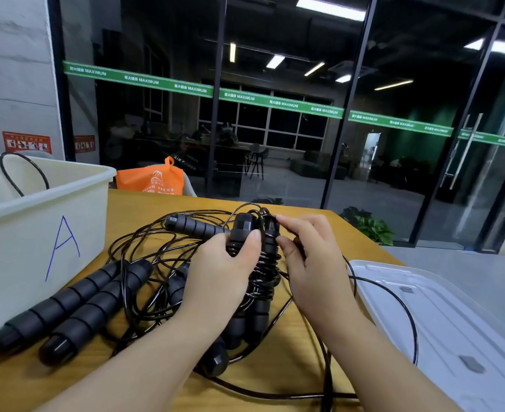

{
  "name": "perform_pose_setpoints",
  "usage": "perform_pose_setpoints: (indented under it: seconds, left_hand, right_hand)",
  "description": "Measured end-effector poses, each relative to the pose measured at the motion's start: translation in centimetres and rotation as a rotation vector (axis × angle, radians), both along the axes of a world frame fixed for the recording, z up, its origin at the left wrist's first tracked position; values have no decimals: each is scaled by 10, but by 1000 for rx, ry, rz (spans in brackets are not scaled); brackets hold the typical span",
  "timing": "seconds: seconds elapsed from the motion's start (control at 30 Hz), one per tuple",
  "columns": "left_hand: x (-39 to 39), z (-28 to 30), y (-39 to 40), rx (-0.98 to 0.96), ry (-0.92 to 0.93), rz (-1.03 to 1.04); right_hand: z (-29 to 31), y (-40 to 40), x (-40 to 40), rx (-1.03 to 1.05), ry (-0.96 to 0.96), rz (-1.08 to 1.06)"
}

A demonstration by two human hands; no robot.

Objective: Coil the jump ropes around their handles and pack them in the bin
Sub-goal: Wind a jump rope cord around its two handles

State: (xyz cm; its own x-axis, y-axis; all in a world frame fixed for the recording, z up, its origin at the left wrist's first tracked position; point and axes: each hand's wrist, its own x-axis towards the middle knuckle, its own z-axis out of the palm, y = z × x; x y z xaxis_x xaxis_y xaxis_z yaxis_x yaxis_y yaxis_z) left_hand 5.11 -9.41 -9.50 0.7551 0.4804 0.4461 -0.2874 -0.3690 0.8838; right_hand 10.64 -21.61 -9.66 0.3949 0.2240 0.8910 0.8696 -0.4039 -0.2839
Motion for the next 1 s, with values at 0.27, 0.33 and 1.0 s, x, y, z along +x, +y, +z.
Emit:
perform_pose_setpoints:
  seconds: [0.27, 0.33, 1.0]
  left_hand:
    - [-1, 1, 0, 52, 9, 20]
    - [-2, 3, 2, 16, 9, -2]
    - [-5, 3, -7, 185, 36, 32]
  right_hand:
    - [2, -7, 1, 160, 278, 275]
    - [3, -8, -1, 149, 298, 323]
    - [22, -8, -18, -29, 837, 211]
